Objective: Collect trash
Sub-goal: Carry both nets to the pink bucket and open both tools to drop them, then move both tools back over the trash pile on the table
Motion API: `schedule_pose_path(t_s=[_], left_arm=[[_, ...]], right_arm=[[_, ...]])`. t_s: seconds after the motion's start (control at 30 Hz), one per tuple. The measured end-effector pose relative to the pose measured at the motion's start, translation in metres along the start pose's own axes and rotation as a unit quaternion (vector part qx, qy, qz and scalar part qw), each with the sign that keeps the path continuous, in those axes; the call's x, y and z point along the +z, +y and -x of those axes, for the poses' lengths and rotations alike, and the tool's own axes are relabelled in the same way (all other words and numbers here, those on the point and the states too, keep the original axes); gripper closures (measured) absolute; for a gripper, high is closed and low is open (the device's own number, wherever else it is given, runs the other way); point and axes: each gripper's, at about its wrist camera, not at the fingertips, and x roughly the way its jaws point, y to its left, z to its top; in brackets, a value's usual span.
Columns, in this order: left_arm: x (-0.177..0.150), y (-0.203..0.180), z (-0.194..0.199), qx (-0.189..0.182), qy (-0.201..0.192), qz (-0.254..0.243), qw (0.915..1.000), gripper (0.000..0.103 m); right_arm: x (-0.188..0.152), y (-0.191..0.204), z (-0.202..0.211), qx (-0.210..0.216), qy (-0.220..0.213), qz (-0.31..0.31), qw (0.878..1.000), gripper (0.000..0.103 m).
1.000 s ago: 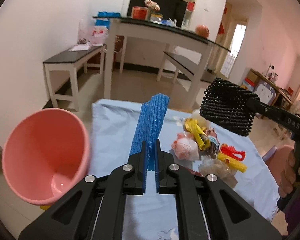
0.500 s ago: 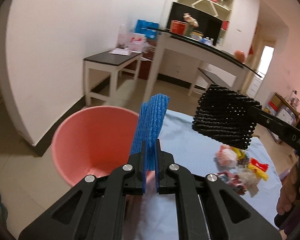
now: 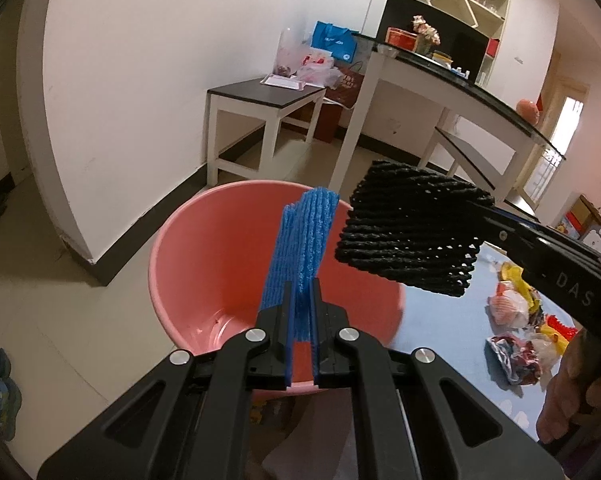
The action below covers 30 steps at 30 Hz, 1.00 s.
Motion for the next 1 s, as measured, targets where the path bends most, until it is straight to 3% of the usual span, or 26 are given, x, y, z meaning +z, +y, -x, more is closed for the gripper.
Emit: schedule_pose_path(t_s=[0.07,0.13,0.23,0.3,0.37,0.67,1.0], left_arm=[[0.000,0.003,-0.001,0.010,-0.003,0.003,0.9999,0.097],[0.002,0.005,-0.003,0.021,-0.005,0.005,0.9998,0.096],[0.003,0.009,-0.003,0.027,-0.002,0.012,0.9996,0.090],[0.004,0.010,-0.003,0.038,-0.001,0.013,0.9992,0.074],[0.004,0.010,-0.001,0.043,-0.005,0.014,0.9990,0.068],[0.005,0.001,0.004,0.029,-0.007,0.012,0.9995,0.068],[0.006,-0.025,0.012,0.001,-0.009,-0.003,1.0000,0.068]], right_arm=[[0.000,0.002,-0.005,0.006,0.002,0.001,1.000,0.065],[0.000,0.003,-0.006,0.014,-0.003,0.000,1.000,0.056],[-0.001,0.003,-0.006,0.017,-0.006,0.003,1.000,0.055],[-0.002,0.002,-0.005,0.018,-0.007,0.003,1.000,0.054],[-0.004,0.001,-0.002,0.022,-0.011,0.000,1.000,0.051],[-0.013,-0.007,0.029,0.033,-0.043,-0.008,0.998,0.041],[-0.026,-0.031,0.068,0.017,-0.064,-0.034,0.997,0.036]])
